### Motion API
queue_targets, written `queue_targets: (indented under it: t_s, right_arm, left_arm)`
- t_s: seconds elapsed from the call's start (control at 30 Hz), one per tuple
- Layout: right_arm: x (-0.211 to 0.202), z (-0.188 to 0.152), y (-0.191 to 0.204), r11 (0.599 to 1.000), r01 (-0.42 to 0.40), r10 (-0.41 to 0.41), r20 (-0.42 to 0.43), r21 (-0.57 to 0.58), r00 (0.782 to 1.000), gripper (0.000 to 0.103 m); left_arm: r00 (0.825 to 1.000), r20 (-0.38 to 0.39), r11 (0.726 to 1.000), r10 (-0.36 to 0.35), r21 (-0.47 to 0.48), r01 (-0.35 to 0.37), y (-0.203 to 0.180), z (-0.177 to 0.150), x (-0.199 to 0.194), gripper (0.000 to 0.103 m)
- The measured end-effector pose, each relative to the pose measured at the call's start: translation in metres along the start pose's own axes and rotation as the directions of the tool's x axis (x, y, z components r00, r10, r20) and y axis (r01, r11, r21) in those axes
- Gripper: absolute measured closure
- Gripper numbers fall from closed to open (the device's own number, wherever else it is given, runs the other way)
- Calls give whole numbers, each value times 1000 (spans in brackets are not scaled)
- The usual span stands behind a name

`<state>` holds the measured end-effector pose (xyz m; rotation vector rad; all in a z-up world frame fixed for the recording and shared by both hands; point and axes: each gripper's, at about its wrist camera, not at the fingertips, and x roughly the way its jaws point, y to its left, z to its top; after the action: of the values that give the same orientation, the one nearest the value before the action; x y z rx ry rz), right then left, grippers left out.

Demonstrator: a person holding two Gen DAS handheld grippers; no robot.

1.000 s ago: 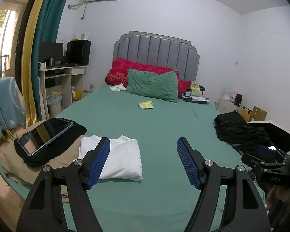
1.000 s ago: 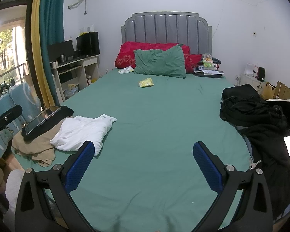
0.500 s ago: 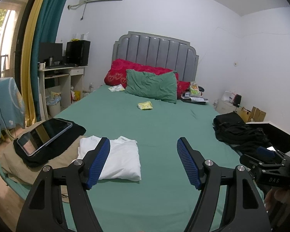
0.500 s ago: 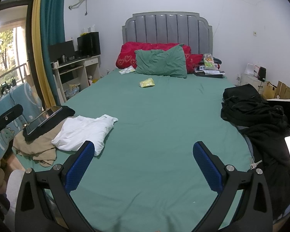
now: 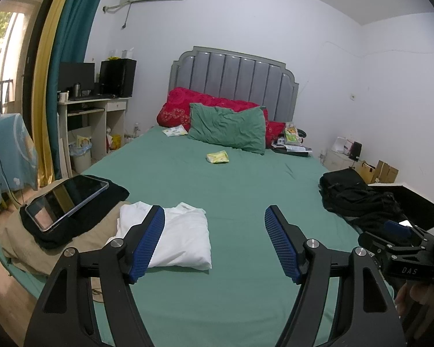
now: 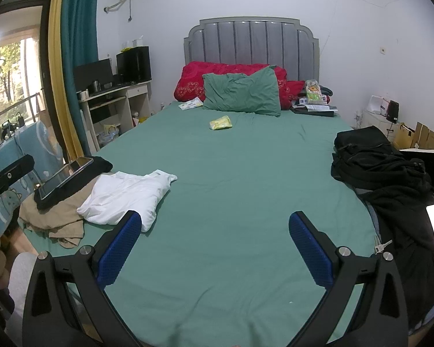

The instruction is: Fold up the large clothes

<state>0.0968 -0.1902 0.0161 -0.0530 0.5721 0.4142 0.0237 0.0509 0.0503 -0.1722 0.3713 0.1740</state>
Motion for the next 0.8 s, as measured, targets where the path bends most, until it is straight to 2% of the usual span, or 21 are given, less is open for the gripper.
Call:
queue_targets:
  t_s: [0.8]
  right_arm:
    - [2, -6, 8, 1000, -19, 19, -8, 1, 1000, 2]
  left_arm:
    - [1000, -8, 1000, 23, -5, -23, -16, 0, -1, 28]
